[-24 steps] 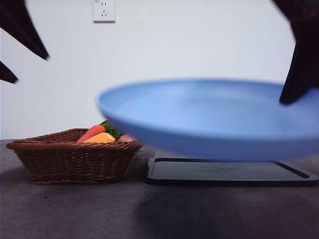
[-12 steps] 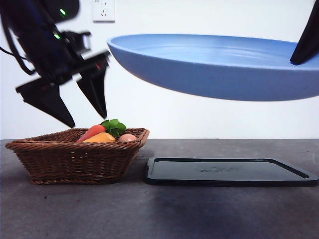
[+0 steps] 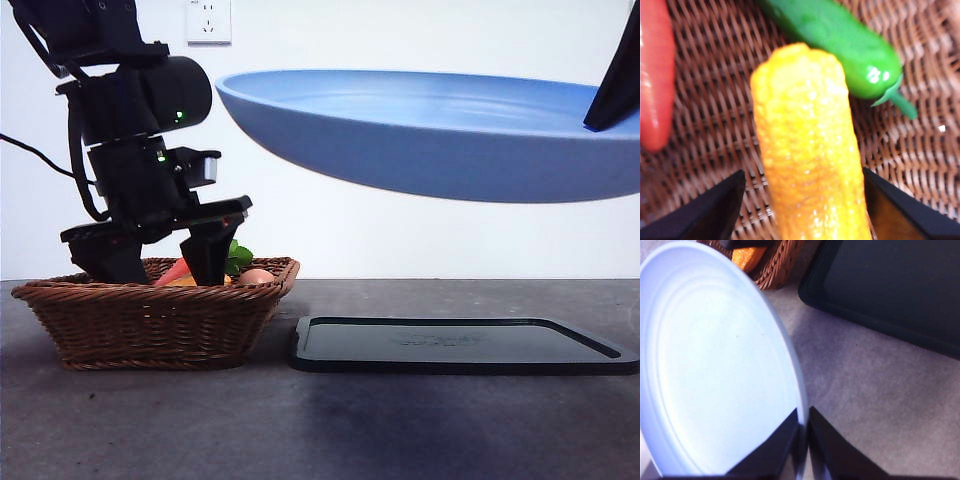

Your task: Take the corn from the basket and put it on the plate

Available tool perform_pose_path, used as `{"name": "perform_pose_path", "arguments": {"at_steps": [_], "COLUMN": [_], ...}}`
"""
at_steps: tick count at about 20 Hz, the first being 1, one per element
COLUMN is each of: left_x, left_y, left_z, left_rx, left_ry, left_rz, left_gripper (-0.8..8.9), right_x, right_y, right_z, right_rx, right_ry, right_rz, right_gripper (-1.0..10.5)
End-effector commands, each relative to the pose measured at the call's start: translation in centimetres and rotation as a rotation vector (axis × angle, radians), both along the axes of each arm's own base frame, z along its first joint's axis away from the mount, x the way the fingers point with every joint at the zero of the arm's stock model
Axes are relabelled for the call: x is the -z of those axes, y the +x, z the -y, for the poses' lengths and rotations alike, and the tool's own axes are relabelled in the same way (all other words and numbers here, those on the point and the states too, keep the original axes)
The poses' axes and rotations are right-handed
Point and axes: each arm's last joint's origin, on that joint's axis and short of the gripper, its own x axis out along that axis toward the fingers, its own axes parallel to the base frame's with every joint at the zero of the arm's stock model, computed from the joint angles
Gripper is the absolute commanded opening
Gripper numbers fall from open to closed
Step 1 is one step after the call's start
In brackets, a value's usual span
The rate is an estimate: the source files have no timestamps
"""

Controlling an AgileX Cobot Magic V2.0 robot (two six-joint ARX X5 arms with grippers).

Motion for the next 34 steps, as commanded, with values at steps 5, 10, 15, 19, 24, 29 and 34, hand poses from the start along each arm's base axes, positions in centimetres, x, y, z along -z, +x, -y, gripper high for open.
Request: {"name": "perform_pose_path", "arguments": {"at_steps": [5, 10, 15, 19, 24, 29, 34], "left_x": [0.8, 0.2, -3.8, -7.4, -13.1, -15.8, -13.0], "left_y": [0.2, -0.3, -1.4, -2.9, -6.5, -9.9, -10.2], "left_z": [0.7, 0.3, -0.2, -0.9, -1.8, -0.2, 4.2], "left_rx": [0.022, 0.012, 0.012, 0.011, 0.039, 0.193, 0.348], "left_ry": [0.023, 0.028, -0.023, -0.065, -0.257, -0.415, -0.364], "left_rz": [-0.033, -0.053, 0.056, 0.146, 0.267, 0.296, 0.199], "left_gripper": [2.84, 2.69, 2.1, 1.65, 1.65, 1.65, 1.65], "right_x": [-0.6, -0.6, -0.1, 0.3, 1.8, 4.3, 2.8], "right_y": [0.2, 0.3, 1.1, 2.4, 5.6, 9.3, 11.2], "right_z": [-0.1, 0.0, -0.3, -0.7, -1.5, -3.1, -3.8], "right_rx": [0.007, 0.027, 0.041, 0.041, 0.094, 0.117, 0.116], "right_ry": [0.012, -0.011, -0.034, -0.03, -0.002, 0.115, 0.161], "right_rz": [0.026, 0.033, 0.019, 0.028, -0.002, -0.087, -0.079], "right_gripper": [0.0, 0.0, 0.0, 0.0, 0.0, 0.0, 0.0]}}
